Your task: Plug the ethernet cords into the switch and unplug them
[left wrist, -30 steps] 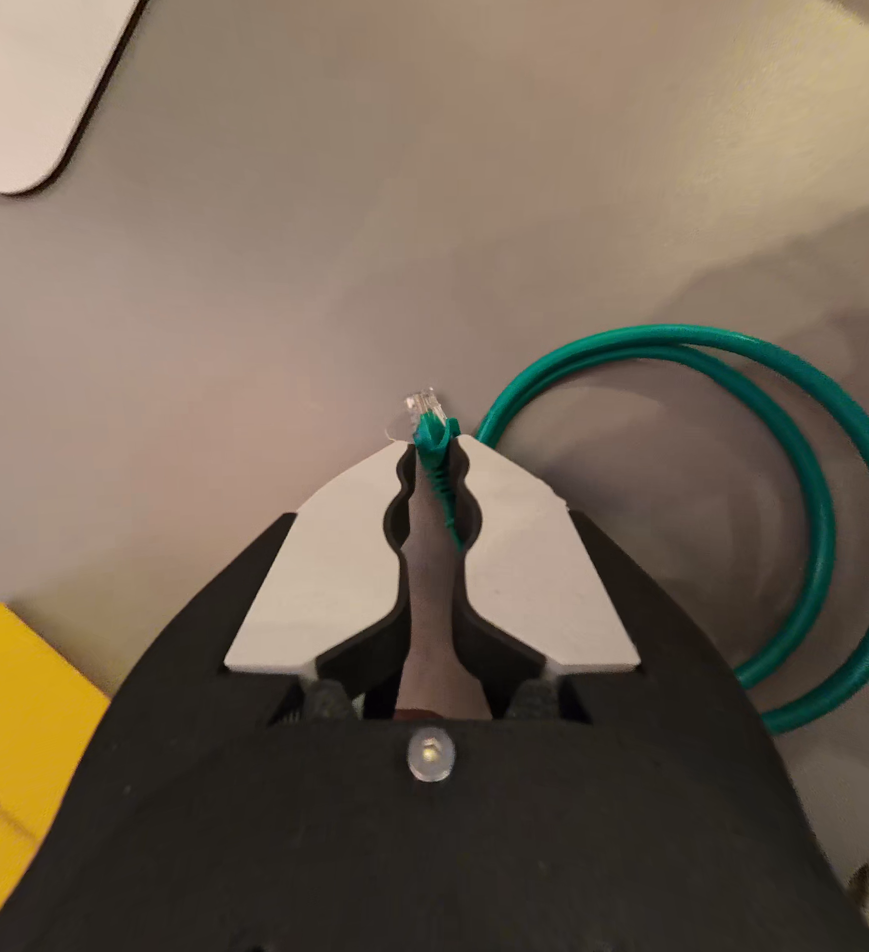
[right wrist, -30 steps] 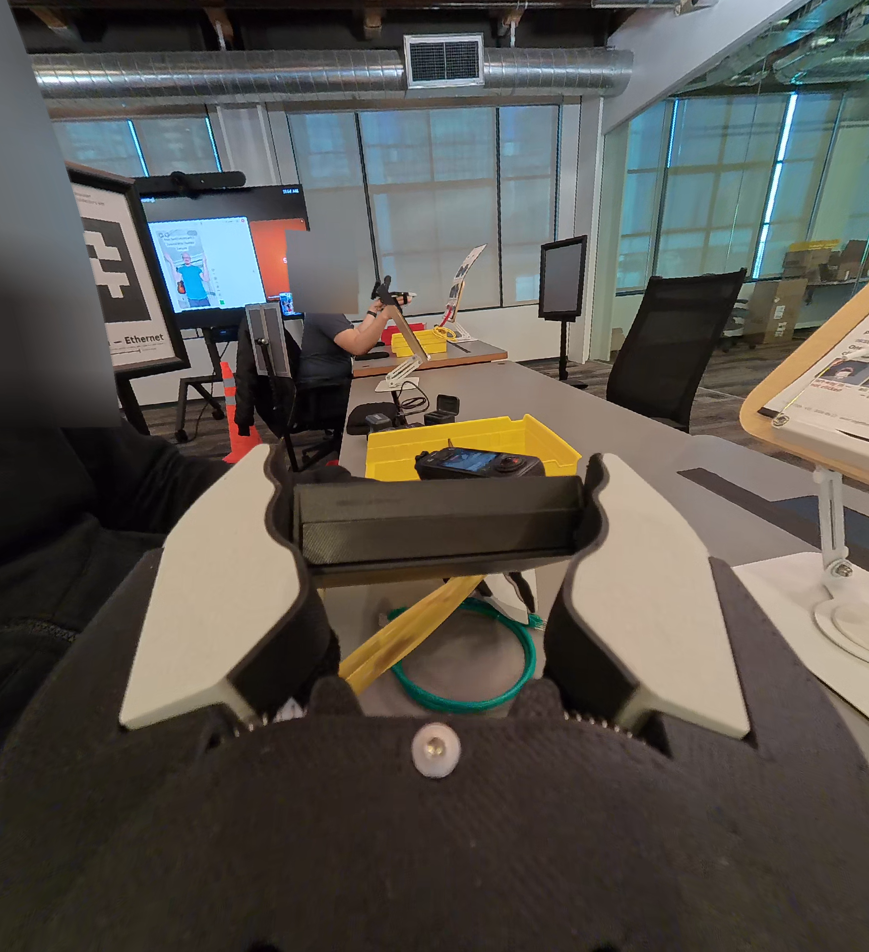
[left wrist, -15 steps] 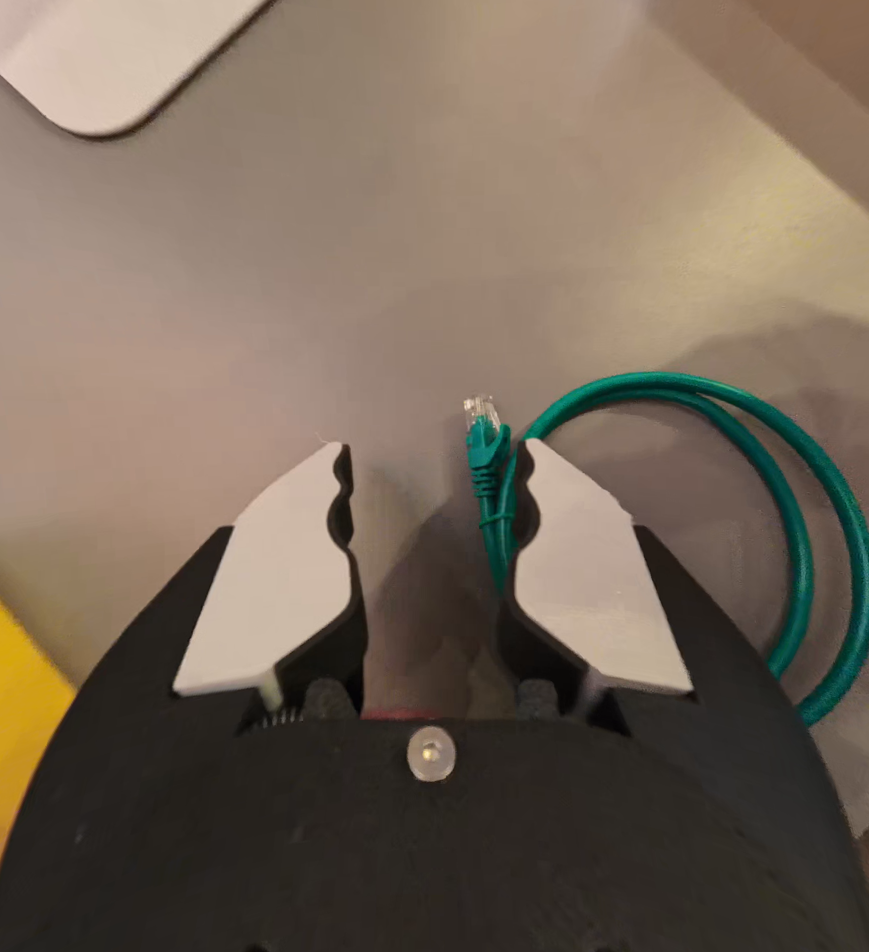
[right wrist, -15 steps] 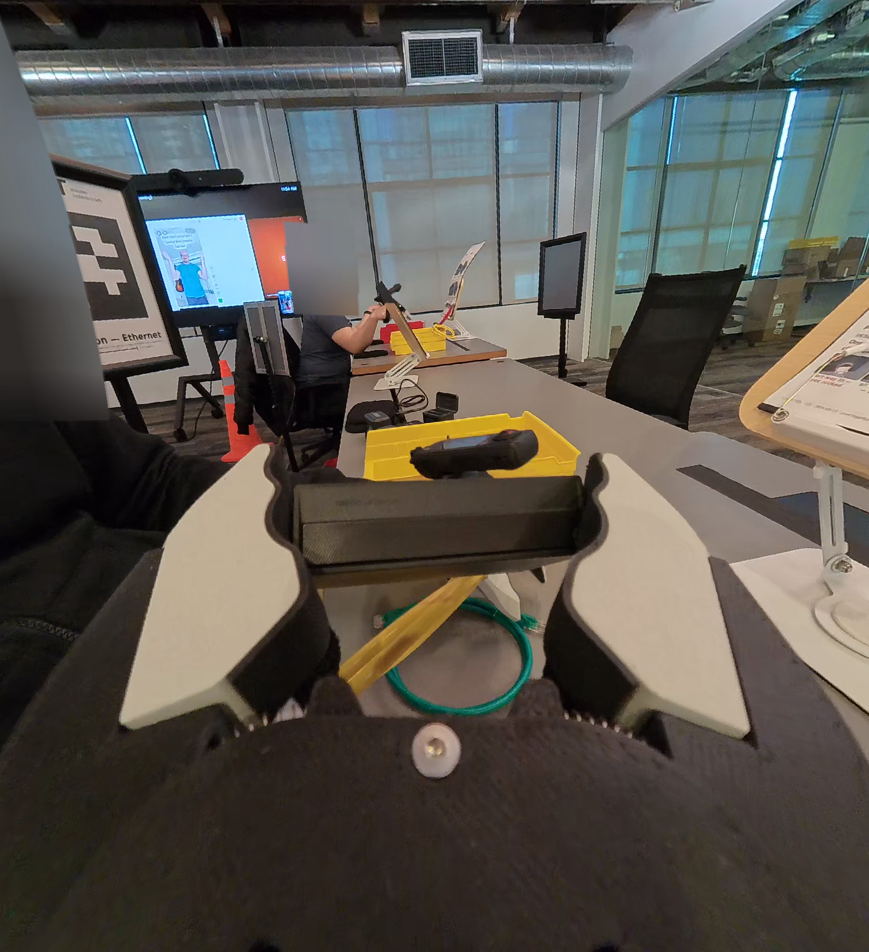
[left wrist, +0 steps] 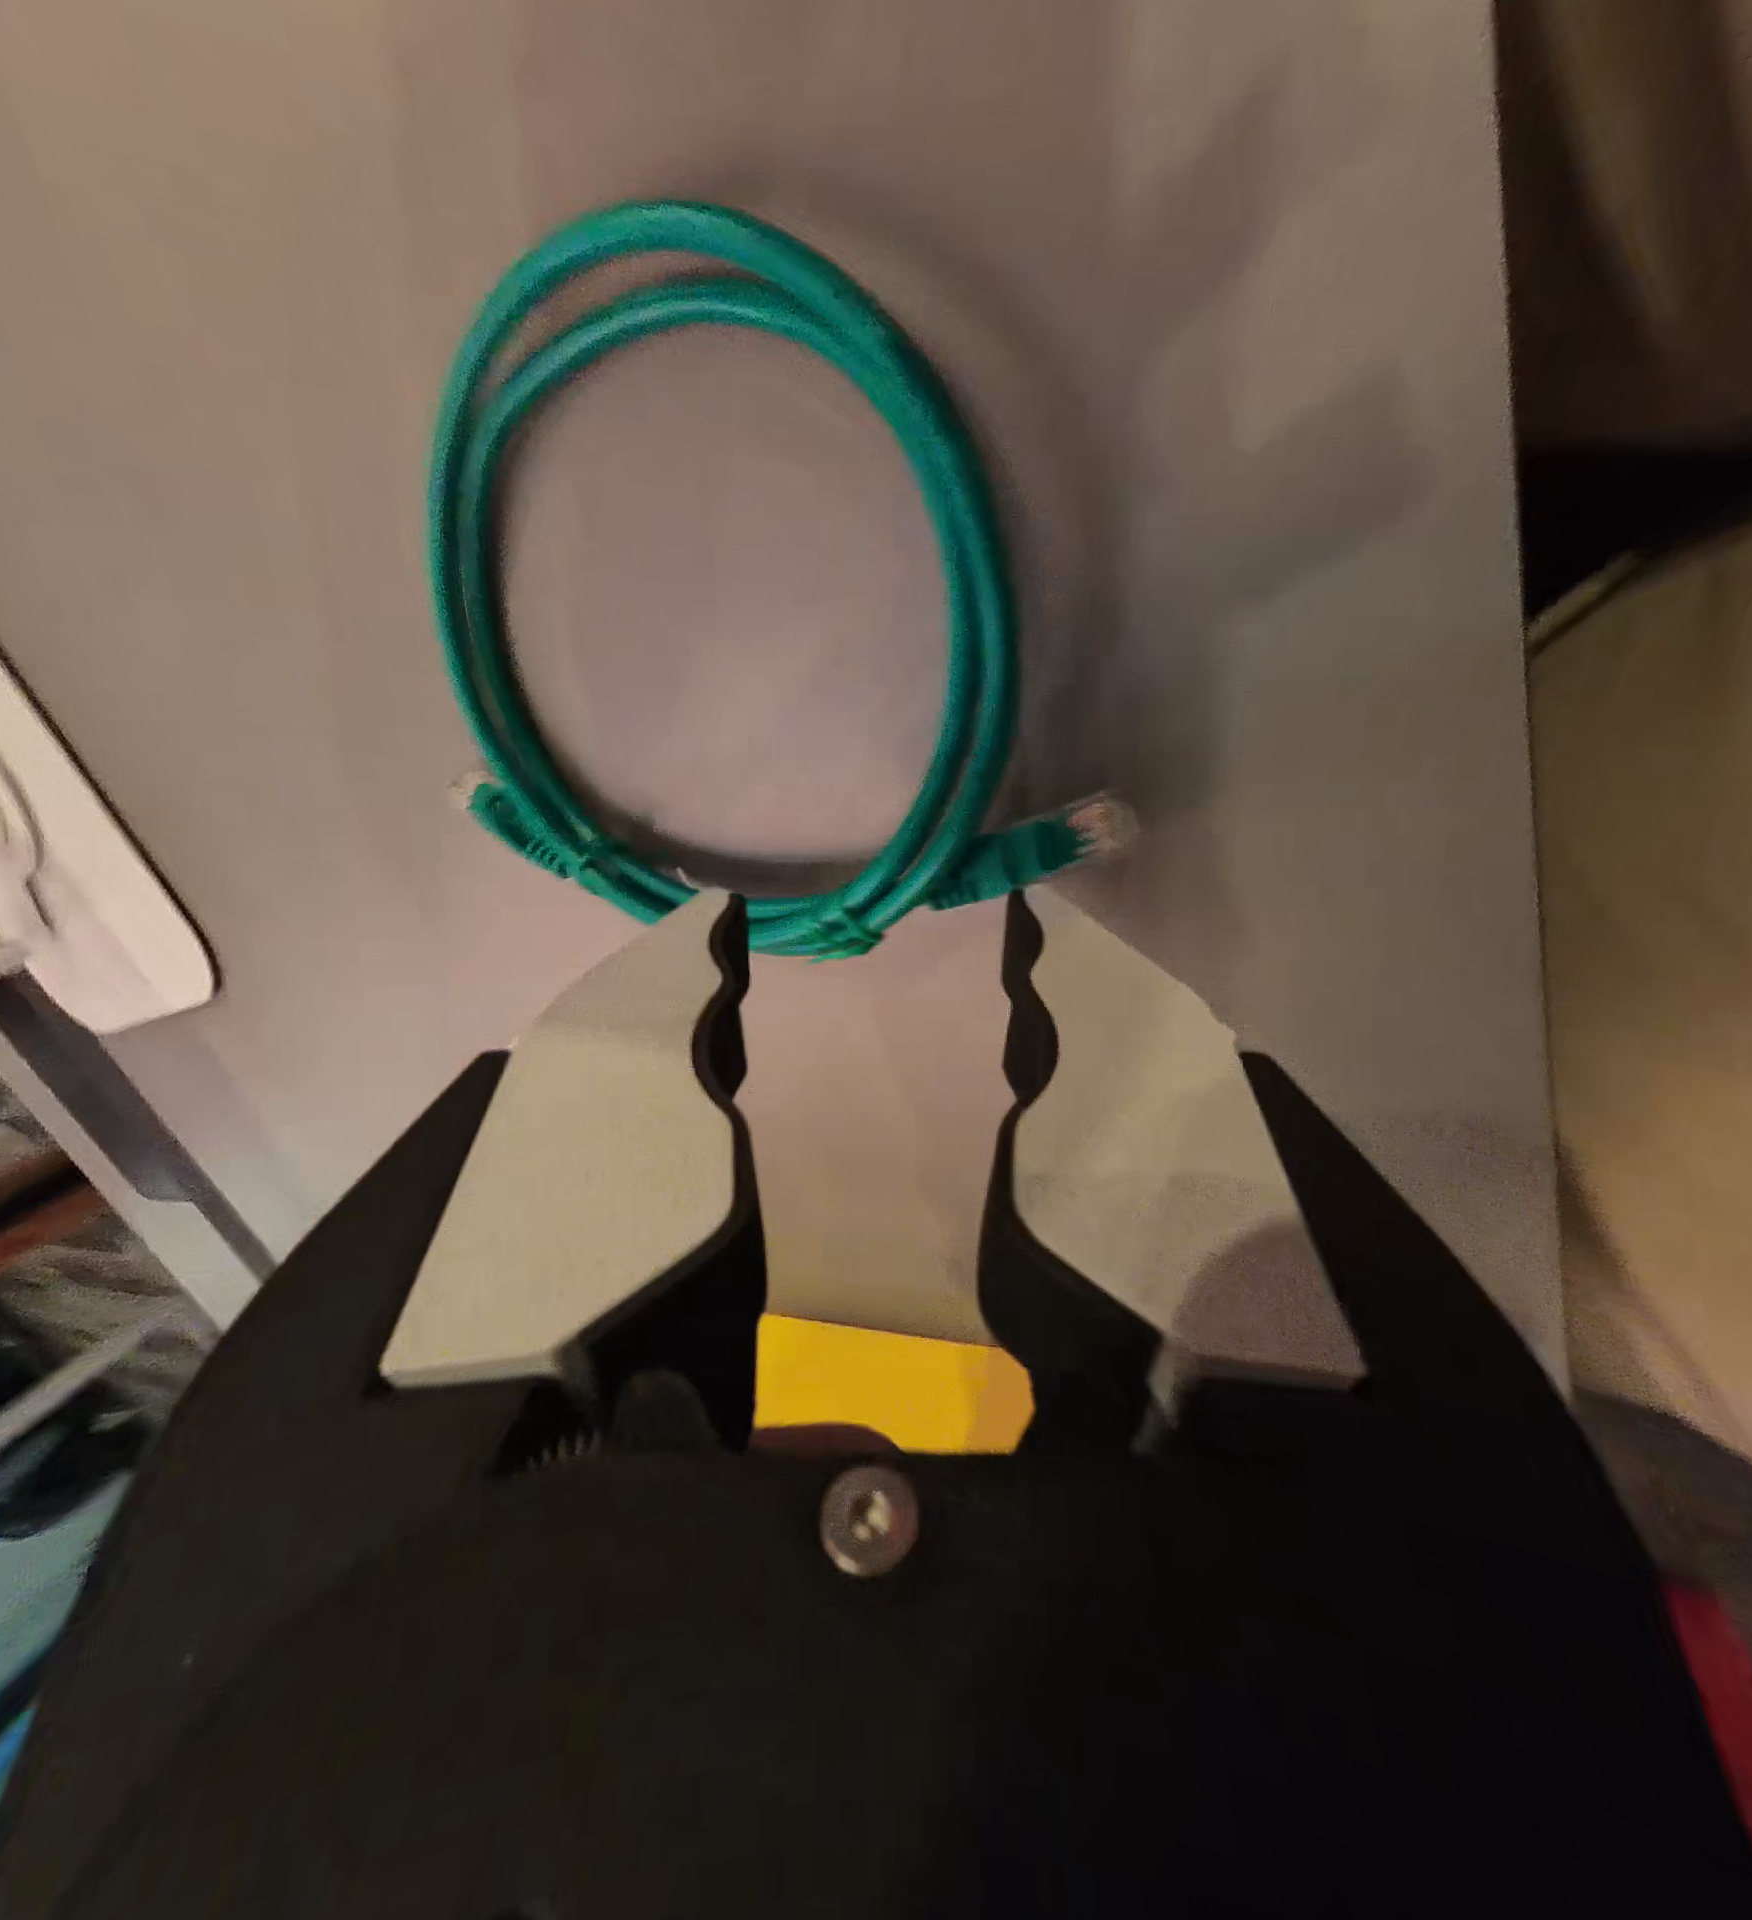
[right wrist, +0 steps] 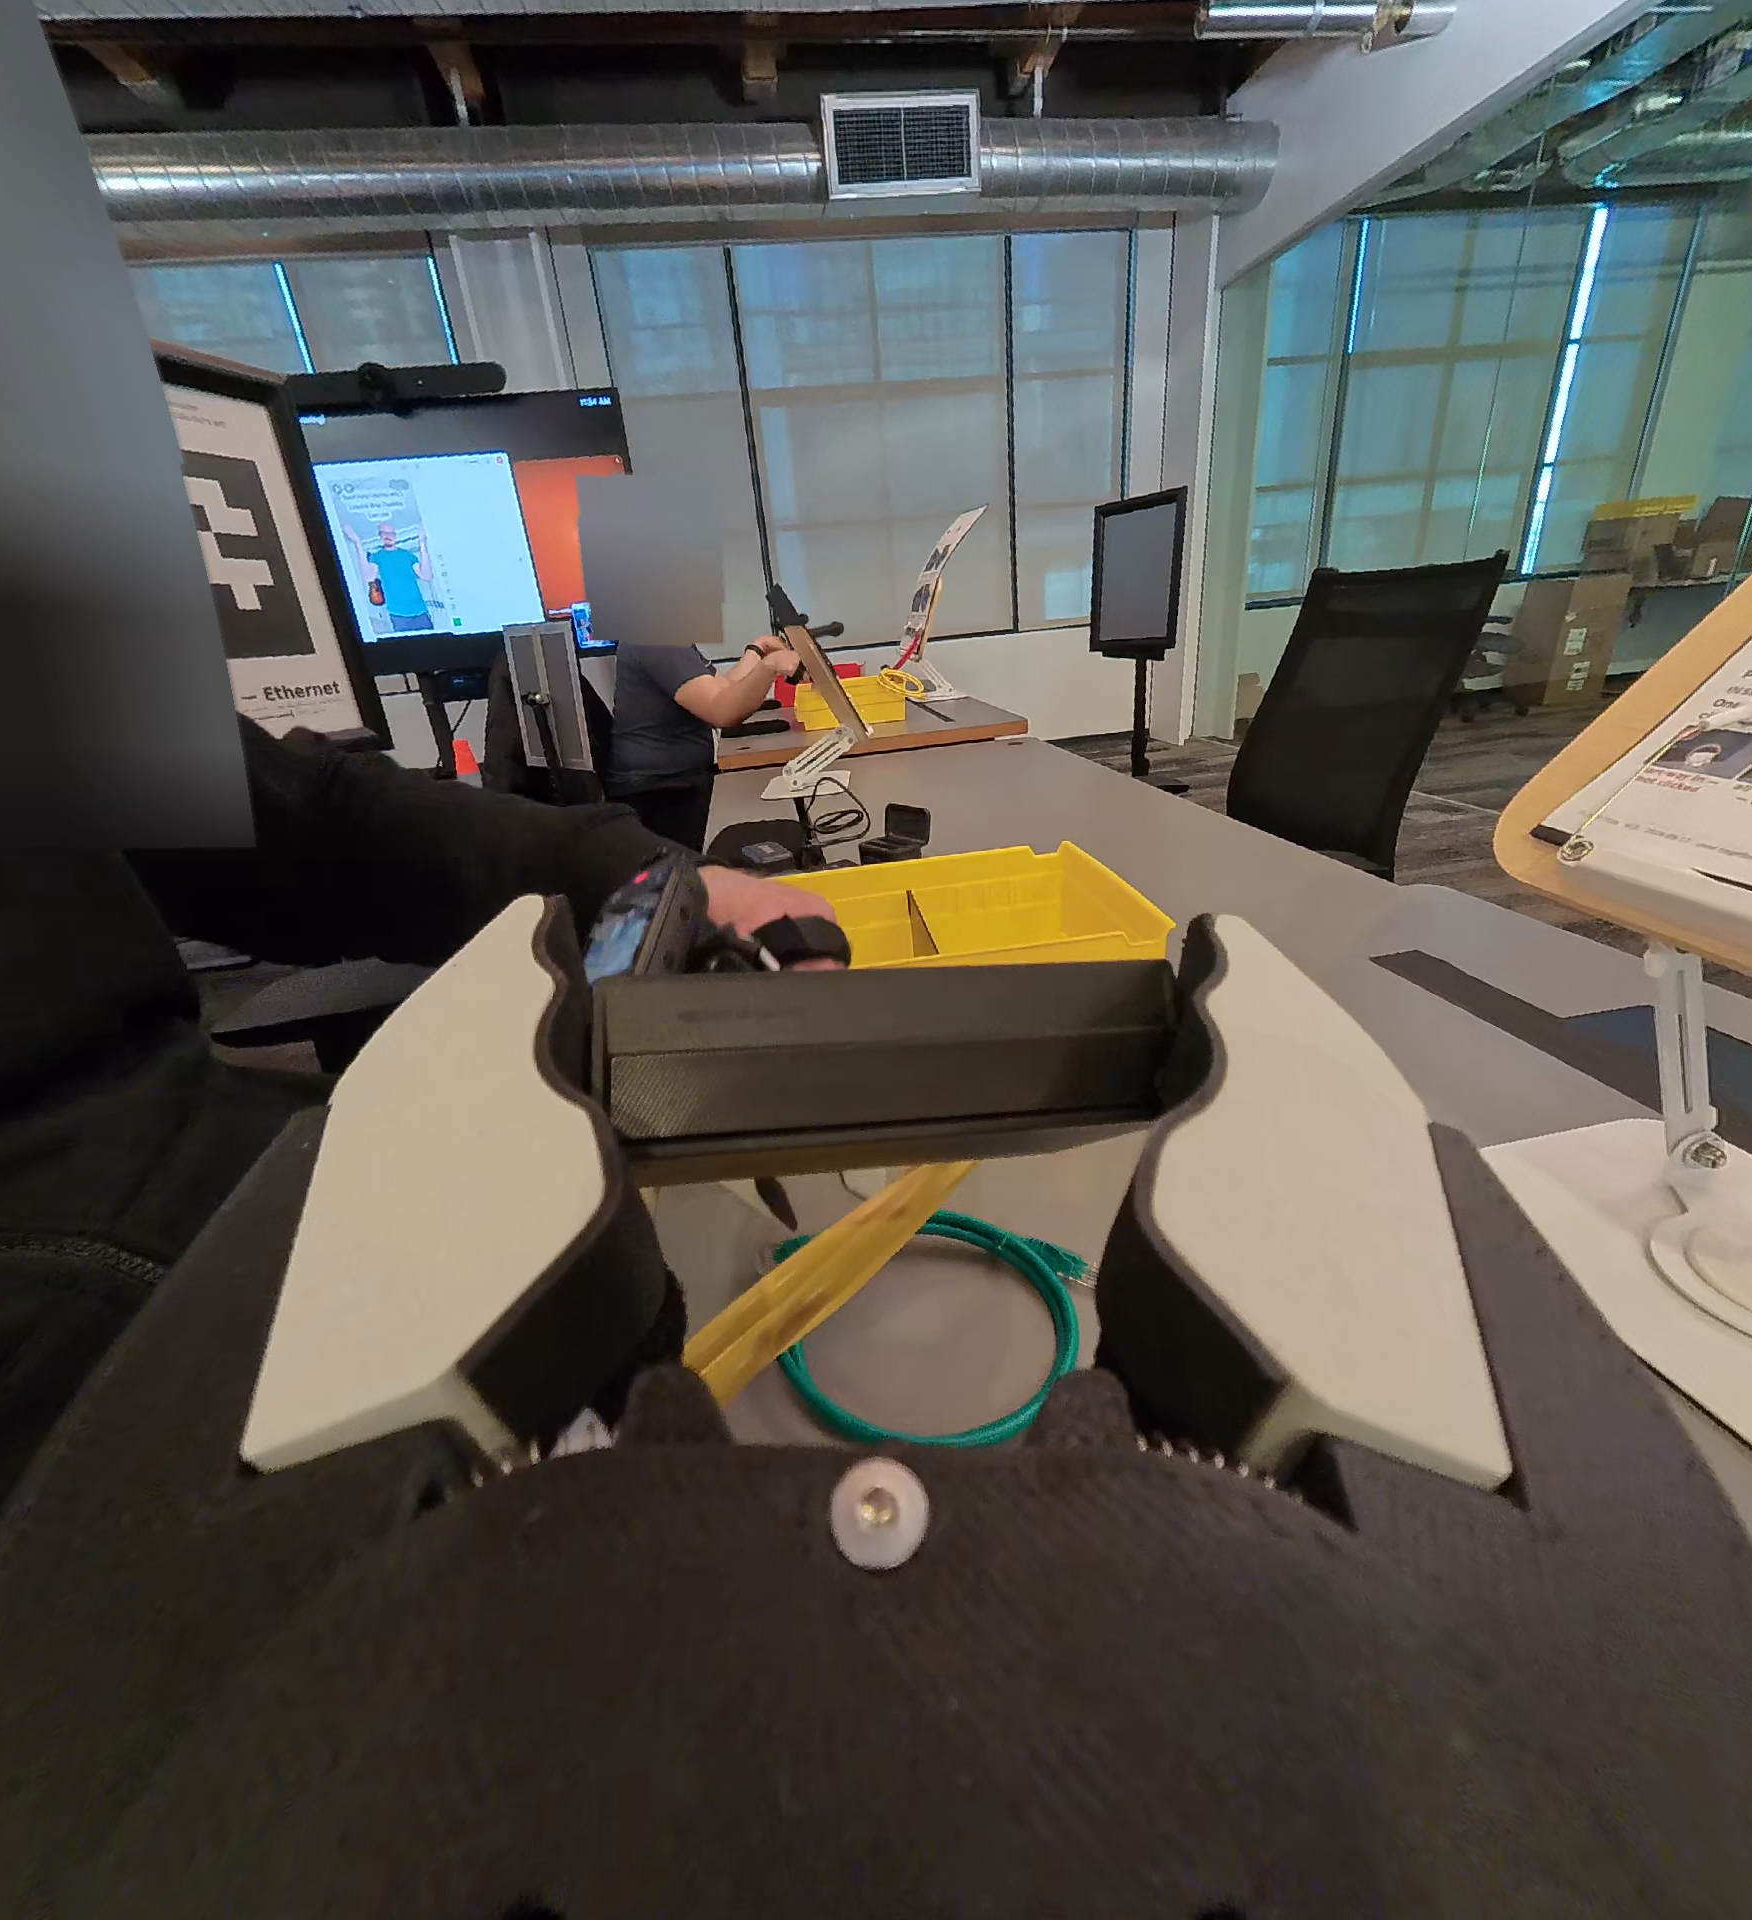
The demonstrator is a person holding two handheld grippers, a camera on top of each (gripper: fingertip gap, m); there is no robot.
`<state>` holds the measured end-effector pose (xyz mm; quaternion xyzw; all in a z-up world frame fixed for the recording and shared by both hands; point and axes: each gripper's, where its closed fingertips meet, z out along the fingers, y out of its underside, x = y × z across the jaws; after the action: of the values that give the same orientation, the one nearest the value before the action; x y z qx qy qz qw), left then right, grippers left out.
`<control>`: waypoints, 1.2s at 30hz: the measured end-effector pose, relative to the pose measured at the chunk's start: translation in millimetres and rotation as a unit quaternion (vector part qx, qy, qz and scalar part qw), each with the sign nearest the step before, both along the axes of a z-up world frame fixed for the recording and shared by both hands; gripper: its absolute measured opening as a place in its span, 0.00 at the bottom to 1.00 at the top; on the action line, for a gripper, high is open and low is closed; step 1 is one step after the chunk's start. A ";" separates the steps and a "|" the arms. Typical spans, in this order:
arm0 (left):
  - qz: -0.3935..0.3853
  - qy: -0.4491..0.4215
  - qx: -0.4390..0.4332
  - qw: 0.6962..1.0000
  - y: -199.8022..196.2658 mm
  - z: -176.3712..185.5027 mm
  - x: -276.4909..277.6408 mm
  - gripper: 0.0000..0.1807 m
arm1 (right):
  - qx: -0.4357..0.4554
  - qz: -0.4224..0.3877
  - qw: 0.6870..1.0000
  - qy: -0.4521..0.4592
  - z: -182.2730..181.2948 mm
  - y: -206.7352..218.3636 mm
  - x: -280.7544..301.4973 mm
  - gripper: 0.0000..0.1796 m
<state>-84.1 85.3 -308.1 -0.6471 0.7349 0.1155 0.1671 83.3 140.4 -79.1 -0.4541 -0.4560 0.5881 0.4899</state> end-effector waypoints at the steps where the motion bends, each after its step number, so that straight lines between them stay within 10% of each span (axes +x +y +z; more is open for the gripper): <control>1: -0.016 0.031 0.008 0.999 -0.9 -8.0 -4.3 0.27 | 0.001 0.000 1.000 0.000 0.4 -0.5 0.2 0.60; 8: -0.091 0.077 0.104 0.987 15.3 -19.7 2.9 0.10 | 0.003 -0.002 1.000 0.004 3.6 -1.1 2.1 0.60; 17: 0.042 -0.117 -0.070 0.990 1.7 27.8 23.5 0.06 | 0.003 -0.008 1.000 0.015 7.6 1.1 12.4 0.60; 20: 0.065 -0.261 -0.220 0.938 -17.2 71.7 46.3 0.06 | 0.004 -0.010 1.000 0.022 11.4 0.8 16.9 0.60; 24: 0.069 -0.464 -0.436 0.768 -23.1 135.2 65.7 0.05 | 0.006 -0.011 0.999 0.032 17.8 -0.2 21.9 0.60; 29: 0.251 -0.434 -0.475 0.723 34.8 74.5 46.6 0.06 | 0.009 -0.014 0.999 0.033 20.2 -1.3 25.4 0.60; 36: 0.401 -0.334 -0.381 0.763 88.9 23.4 -1.3 0.05 | 0.003 -0.014 0.999 0.036 16.2 1.3 27.6 0.60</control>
<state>-85.4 174.3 -284.7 -0.8909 0.2896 -0.3405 0.0798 110.9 141.7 -62.9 -0.4374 -0.4334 0.5959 0.5155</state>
